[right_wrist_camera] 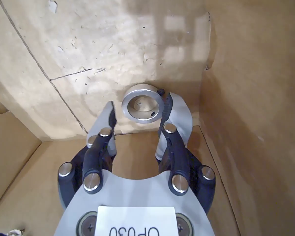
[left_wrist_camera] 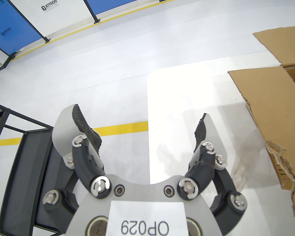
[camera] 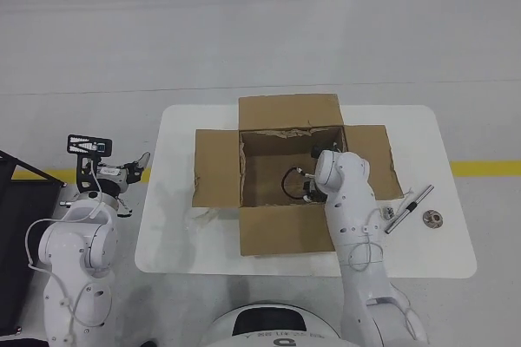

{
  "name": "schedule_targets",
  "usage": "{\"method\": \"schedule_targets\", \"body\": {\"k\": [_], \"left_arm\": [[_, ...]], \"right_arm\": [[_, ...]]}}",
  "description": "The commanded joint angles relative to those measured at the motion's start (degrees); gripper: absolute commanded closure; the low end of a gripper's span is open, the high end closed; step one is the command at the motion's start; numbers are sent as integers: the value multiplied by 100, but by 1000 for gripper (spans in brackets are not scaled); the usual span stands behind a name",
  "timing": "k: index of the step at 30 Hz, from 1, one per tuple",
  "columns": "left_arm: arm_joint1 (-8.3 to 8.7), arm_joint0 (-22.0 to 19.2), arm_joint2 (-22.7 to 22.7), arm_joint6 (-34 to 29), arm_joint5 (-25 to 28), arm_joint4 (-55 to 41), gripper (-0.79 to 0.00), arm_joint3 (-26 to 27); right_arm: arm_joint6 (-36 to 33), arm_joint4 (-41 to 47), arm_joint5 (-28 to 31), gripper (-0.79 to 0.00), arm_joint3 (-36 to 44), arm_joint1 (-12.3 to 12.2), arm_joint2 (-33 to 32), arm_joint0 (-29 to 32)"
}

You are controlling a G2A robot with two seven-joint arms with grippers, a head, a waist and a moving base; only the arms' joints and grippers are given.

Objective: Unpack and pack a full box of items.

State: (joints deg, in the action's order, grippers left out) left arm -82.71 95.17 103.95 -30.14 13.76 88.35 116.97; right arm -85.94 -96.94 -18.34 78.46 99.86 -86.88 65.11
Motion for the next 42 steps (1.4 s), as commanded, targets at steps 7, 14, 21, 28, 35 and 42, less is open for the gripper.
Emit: {"method": "schedule_targets", "body": {"k": [7,14,21,28,35,42], "left_arm": [[0,-1,0,-1,0,0,-785,-1],[0,-1,0,-1,0,0,-785,-1],[0,-1,0,-1,0,0,-785,-1],[0,-1,0,-1,0,0,-785,-1],[0,-1,0,-1,0,0,-785,-1],[0,-1,0,-1,0,0,-785,-1]], "right_arm": [[35,-234,-35,0,777,124,174,362],[-13,-613,12,-169,564,198,75,334],[-133,-966,132,-283,-9,343,-214,40],[-143,-1038,143,-274,-573,463,-449,-290],[-122,-982,122,-6,-986,496,-624,-544],[-115,-823,133,0,-954,512,-683,-601]]}}
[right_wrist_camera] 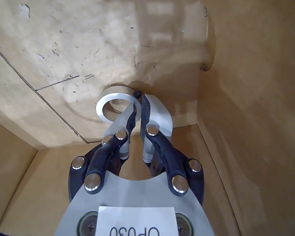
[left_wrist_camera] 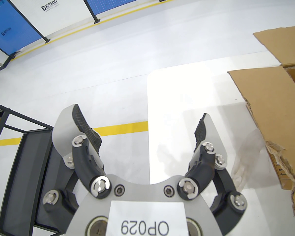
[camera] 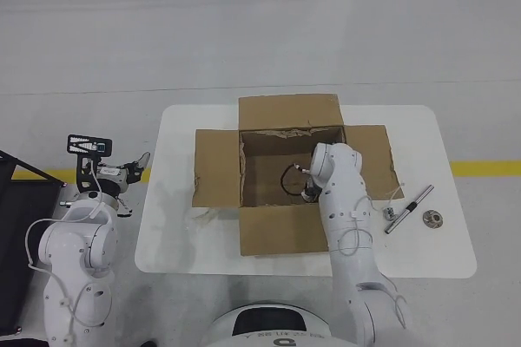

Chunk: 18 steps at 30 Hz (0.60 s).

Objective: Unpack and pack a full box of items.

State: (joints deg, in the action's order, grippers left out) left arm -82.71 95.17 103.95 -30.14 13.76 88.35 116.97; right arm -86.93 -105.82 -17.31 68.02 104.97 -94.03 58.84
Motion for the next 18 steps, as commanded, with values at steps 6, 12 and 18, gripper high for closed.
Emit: {"method": "schedule_targets", "body": {"k": [6,12,18], "left_arm": [[0,-1,0,-1,0,0,-785,-1],[0,-1,0,-1,0,0,-785,-1],[0,-1,0,-1,0,0,-785,-1]], "right_arm": [[123,505,164,0,1285,-46,251,567],[526,1311,245,0,2736,-236,629,1298],[1966,2621,114,0,4976,-476,688,2633]]}}
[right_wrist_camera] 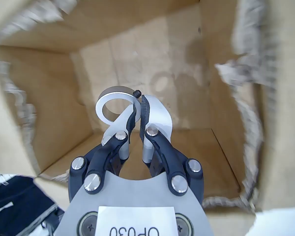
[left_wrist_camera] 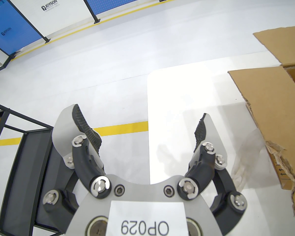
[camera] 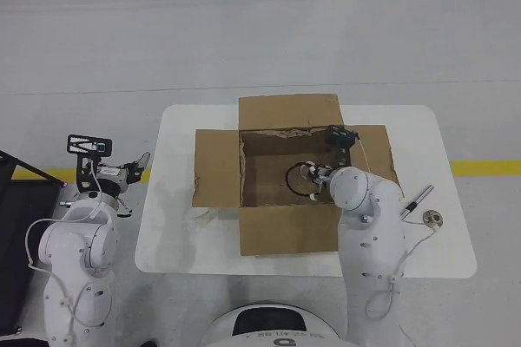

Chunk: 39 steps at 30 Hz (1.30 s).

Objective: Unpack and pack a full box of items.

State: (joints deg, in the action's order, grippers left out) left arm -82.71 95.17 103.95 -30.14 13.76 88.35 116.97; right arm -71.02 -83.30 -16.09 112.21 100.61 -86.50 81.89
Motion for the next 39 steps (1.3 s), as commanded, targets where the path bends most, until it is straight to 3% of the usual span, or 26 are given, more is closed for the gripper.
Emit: {"method": "schedule_targets", "body": {"k": [1,7,12,17,26,30,39], "left_arm": [[0,-1,0,-1,0,0,-785,-1],[0,-1,0,-1,0,0,-785,-1],[0,-1,0,-1,0,0,-785,-1],[0,-1,0,-1,0,0,-785,-1],[0,-1,0,-1,0,0,-785,-1],[0,-1,0,-1,0,0,-785,-1],[0,-1,0,-1,0,0,-785,-1]], "right_arm": [[647,599,4,0,858,-75,-147,592],[2449,2351,-35,0,2244,-117,-1059,2137],[3268,3823,132,0,2158,-113,-2000,2802],[3306,5464,783,0,1548,-152,-2588,2778],[3306,5464,783,0,1548,-152,-2588,2778],[3564,4976,851,0,1367,-187,-2412,2820],[3031,4192,282,0,916,-408,-3378,2755]]}}
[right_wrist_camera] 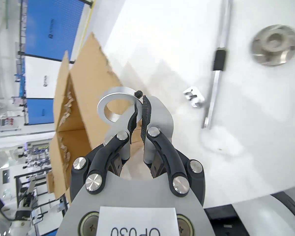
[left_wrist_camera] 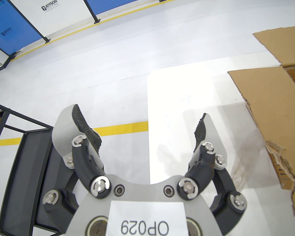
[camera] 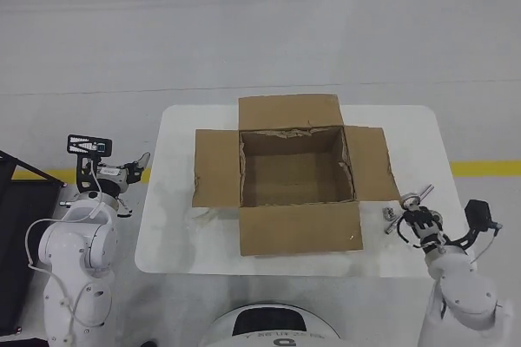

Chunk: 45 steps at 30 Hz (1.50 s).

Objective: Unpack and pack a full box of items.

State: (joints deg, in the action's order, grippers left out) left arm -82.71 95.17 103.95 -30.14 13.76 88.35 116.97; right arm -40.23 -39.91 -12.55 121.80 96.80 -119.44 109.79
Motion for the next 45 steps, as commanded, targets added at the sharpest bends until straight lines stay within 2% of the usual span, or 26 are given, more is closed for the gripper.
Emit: {"method": "schedule_targets", "body": {"k": [1,2,7,15,22,32,36,39,45], "left_arm": [[0,-1,0,-1,0,0,-785,-1],[0,-1,0,-1,0,0,-785,-1],[0,-1,0,-1,0,0,-785,-1],[0,-1,0,-1,0,0,-785,-1],[0,-1,0,-1,0,0,-785,-1],[0,-1,0,-1,0,0,-785,-1],[0,-1,0,-1,0,0,-785,-1],[0,-1,0,-1,0,0,-785,-1],[0,-1,0,-1,0,0,-785,-1]], "right_arm": [[-67,-319,-189,0,-98,-50,-149,-58],[-106,-442,-255,0,-122,-64,-159,-81],[-562,-2357,-944,0,-458,-192,214,-416],[-1116,-3469,-935,0,-693,-287,536,-512],[-1489,-3812,-930,0,-872,-340,654,-654],[-1678,-4225,-1337,0,-1073,-365,812,-816],[-1691,-4208,-1393,-40,-1077,-366,838,-792],[-1677,-4215,-1426,-114,-1073,-368,878,-764],[-1544,-3978,-1565,-212,-972,-362,827,-717]]}}
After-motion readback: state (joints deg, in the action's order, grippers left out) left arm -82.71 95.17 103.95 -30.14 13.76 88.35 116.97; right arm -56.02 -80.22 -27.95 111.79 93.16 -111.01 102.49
